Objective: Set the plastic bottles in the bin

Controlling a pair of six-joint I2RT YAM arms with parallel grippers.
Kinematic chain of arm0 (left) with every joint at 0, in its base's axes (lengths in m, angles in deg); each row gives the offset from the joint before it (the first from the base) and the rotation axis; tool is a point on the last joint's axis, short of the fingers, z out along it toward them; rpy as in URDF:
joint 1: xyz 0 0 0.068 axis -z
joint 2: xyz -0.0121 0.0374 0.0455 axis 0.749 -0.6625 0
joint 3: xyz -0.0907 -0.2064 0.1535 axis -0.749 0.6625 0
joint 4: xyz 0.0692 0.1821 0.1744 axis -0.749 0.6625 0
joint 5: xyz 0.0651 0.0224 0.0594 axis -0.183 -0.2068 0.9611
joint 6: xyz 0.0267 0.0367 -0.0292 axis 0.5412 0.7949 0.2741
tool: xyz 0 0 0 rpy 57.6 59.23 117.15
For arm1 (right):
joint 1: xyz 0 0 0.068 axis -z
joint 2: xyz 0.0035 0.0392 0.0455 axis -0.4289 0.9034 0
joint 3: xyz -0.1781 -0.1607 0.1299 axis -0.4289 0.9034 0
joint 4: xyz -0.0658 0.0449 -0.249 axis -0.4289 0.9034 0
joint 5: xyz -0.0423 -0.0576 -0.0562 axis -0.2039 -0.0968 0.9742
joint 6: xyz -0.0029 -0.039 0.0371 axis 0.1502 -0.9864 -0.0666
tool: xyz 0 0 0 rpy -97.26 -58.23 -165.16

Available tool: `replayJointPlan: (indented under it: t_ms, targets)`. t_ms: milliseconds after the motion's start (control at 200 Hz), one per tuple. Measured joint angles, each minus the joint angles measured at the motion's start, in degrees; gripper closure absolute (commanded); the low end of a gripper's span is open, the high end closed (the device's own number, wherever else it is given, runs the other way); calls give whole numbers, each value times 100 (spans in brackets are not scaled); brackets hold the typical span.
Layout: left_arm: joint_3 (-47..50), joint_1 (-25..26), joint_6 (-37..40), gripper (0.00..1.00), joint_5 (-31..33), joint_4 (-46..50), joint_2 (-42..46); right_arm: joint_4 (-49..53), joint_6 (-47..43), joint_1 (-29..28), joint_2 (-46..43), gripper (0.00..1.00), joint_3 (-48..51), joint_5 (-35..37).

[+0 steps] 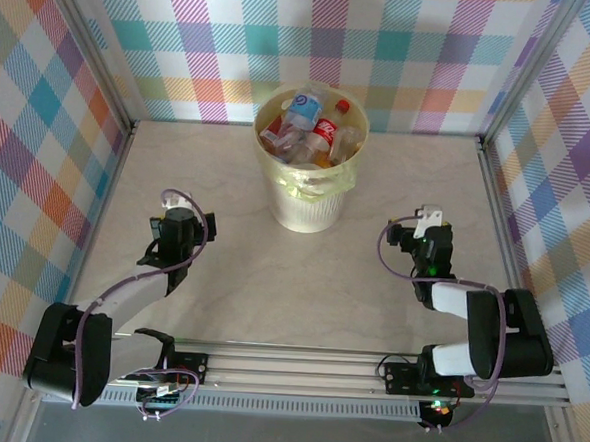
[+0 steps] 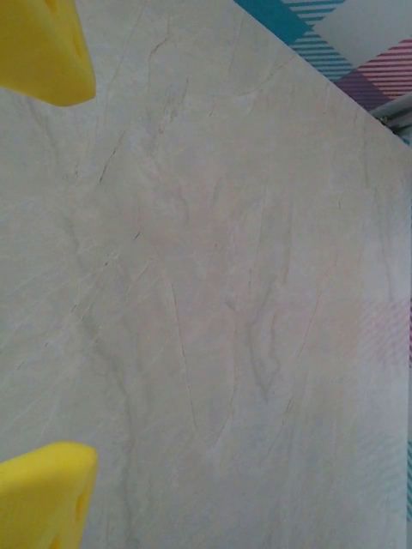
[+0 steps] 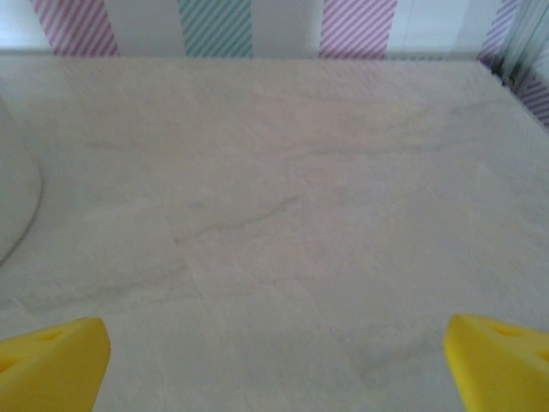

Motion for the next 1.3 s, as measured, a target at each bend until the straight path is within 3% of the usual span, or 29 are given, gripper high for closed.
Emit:
replayJointPlan:
  t_ms: [345,865,1185,1300]
  targets:
    - [302,-382,533,0,-743,-1276,-590,-986,0,79,778,0,173,-319]
    - [529,-494,540,0,-1502,-2608,-1119,-105,92,431,822,0,-516,-782]
    - [566,-501,520,0,-1620,-3440,-2096,-26,96,431,824,0,-516,-787]
    - [505,-568,520,0,-1764,-3287,-2277,-26,96,431,824,0,-516,-789]
